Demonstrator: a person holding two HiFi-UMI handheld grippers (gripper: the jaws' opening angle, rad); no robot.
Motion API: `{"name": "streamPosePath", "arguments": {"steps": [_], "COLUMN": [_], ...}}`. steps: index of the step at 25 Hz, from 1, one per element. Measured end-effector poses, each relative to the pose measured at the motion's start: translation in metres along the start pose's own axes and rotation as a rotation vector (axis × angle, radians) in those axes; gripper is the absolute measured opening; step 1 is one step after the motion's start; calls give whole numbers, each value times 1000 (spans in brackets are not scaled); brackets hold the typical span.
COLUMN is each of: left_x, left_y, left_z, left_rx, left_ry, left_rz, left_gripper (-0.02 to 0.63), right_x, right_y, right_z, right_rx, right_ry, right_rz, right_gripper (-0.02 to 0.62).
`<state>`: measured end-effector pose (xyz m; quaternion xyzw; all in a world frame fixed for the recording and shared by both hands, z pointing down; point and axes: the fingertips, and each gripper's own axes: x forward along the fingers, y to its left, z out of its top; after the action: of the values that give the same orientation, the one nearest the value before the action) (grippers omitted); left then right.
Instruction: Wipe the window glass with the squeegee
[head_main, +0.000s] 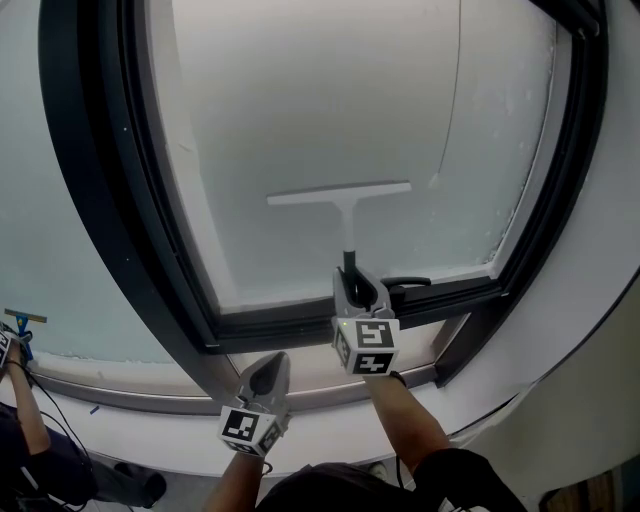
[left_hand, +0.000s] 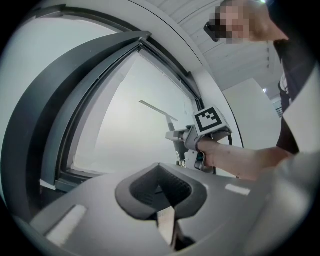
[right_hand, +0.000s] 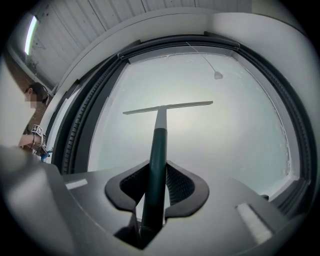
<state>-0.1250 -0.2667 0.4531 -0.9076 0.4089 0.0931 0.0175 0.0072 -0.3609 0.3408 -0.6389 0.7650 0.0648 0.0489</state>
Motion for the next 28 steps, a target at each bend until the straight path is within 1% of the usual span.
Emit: {"name": "streamPosePath", "arguments": {"steps": [3,6,10,13,17,21,28], "left_x": [-1,-3,-5,-6,-6,-7,-11], "left_y": [0,1,5,8,11,11,9], "left_z": [-2,-6,-9,-7,-5,-7,-13], "left_rx": [-3,-33,0,1,25,14,19], "left_ry": [5,2,18,7,11,8,29], "left_rz": [2,11,12,26,33,35,50], "left_gripper": [-2,-2,-2,-2,-2,-2,-2], "right_x": [-3,-6,-8,-8,-12,-19,-31], "right_y": [0,-1,0,1,1,-2,3], "right_z": [-8,-18,-28,-33,-40,-50,-71], "right_rx": [-2,4,29,29,23,31,47], "right_ry": [20,42,59,69,79,90,126], "right_rz": [-2,-5,0,0,-3,-15,0], "right_gripper": [89,89,87,87,87,87,87]}}
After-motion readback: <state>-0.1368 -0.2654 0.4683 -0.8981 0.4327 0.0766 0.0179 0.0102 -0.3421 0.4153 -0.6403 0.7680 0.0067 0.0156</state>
